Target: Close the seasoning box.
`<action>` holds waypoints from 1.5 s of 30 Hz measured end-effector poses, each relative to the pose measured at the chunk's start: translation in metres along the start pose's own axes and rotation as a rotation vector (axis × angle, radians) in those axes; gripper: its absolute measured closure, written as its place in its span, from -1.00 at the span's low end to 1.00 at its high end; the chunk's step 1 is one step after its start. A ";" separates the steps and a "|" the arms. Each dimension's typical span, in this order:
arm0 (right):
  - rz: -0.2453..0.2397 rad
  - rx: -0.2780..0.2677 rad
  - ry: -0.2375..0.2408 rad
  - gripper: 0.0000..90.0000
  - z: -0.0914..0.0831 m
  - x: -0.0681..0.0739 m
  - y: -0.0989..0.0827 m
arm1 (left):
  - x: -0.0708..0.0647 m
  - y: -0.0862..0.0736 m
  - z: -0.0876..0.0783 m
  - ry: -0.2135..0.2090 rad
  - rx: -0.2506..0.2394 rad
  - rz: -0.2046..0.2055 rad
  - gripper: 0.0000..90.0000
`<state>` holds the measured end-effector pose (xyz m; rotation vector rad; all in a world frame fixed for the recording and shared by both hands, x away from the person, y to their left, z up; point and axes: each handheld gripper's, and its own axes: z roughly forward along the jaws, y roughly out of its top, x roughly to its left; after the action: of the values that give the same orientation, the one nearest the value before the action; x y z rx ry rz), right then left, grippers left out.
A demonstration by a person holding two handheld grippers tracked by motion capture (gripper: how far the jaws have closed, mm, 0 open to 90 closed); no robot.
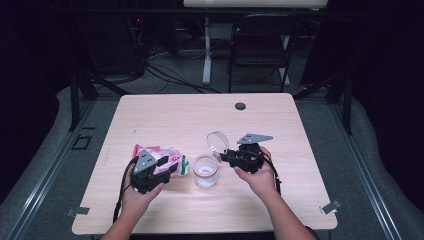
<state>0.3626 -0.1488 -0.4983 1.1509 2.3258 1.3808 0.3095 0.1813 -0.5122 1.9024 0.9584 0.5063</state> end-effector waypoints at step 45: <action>-0.012 -0.073 -0.063 0.37 -0.010 -0.003 0.009 | 0.001 -0.001 0.006 0.012 0.034 0.072 0.20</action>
<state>0.3643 -0.1556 -0.4862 1.1403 2.2166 1.3925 0.3138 0.1795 -0.5161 1.9726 0.9141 0.5478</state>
